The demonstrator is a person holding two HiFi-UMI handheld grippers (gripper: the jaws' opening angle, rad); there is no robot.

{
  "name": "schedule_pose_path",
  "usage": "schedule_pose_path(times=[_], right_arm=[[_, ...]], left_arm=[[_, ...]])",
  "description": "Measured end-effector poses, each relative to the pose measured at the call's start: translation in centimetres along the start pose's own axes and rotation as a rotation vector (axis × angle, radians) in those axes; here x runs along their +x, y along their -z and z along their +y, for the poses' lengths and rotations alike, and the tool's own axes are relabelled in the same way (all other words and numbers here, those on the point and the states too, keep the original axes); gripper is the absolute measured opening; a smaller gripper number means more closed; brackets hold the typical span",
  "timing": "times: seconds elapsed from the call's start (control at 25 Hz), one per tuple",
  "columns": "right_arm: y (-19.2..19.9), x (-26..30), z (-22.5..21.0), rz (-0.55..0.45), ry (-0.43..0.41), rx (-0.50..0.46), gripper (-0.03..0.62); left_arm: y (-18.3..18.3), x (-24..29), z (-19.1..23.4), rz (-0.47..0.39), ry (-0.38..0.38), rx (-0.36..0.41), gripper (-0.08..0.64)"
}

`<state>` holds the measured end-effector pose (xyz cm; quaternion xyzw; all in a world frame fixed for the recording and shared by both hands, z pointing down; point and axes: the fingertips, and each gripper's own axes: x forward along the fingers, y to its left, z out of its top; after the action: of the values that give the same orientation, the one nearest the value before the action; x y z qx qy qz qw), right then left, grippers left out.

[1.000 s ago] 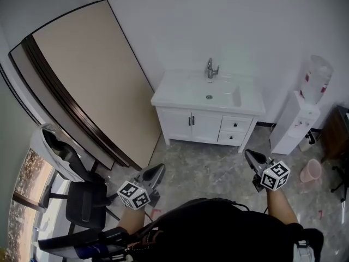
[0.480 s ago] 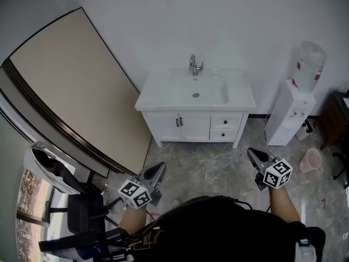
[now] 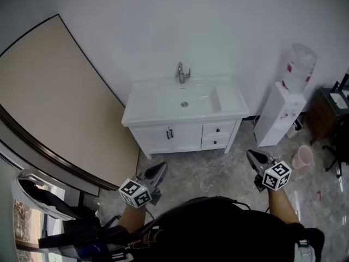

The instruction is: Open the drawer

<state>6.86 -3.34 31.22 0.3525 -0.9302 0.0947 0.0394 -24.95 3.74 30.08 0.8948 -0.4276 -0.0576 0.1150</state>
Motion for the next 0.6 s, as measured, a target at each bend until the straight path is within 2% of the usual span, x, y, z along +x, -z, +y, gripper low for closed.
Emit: schedule_pose_path(times=[0.28,0.44,0.6], right_arm=[[-2.9,11.3,2.2,-0.013,0.005,-0.012,0.001],[-3.0,17.0,3.0,-0.01,-0.007,-0.009,0.002],[-2.7,21.0,3.3,0.008,-0.033,-0.011,0.001]], left_arm=[[-3.8,-0.8,10.7,0.01,0.016,0.002,-0.006],[-4.6,-1.9,16.3,0.014,-0.009,0.005,-0.006],[-4.3,-2.2,19.9,0.02,-0.035,-0.019,-0.006]])
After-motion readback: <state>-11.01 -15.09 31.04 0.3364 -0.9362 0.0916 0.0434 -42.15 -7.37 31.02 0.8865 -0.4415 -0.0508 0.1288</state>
